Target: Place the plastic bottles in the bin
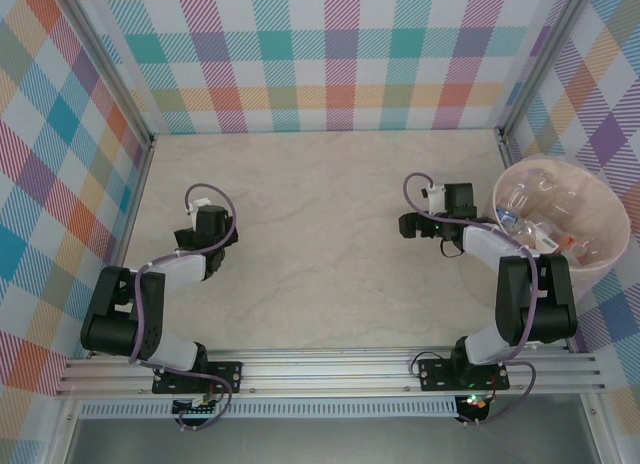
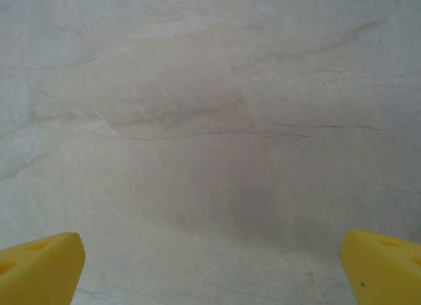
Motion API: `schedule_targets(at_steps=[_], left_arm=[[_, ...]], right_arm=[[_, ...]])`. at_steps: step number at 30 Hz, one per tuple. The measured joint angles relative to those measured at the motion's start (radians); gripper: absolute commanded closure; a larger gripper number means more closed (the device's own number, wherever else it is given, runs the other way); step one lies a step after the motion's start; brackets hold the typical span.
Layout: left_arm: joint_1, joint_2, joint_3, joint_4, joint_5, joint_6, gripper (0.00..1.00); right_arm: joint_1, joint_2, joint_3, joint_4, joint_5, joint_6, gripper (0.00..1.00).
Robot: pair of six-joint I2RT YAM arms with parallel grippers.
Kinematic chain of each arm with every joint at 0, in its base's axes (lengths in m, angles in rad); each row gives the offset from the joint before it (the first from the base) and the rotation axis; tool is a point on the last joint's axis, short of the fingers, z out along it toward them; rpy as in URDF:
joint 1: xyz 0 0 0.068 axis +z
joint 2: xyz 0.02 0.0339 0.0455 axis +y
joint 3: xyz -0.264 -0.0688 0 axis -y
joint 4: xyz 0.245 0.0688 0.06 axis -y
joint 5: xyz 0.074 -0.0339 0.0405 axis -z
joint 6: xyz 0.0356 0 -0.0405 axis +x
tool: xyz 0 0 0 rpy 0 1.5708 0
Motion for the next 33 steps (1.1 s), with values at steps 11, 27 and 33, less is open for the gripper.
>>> schedule_targets(at_steps=[11, 27, 33], left_arm=[[0.054, 0.069, -0.075, 0.310, 0.161, 0.085, 0.00], [0.051, 0.105, -0.154, 0.531, 0.174, 0.103, 0.00], [0.051, 0.105, -0.154, 0.532, 0.174, 0.103, 0.00]], right_arm=[[-0.029, 0.000, -0.092, 0.226, -0.017, -0.018, 0.00], [-0.066, 0.004, -0.403, 0.782, -0.003, 0.051, 0.00], [-0.069, 0.017, -0.408, 0.834, 0.046, 0.077, 0.00]])
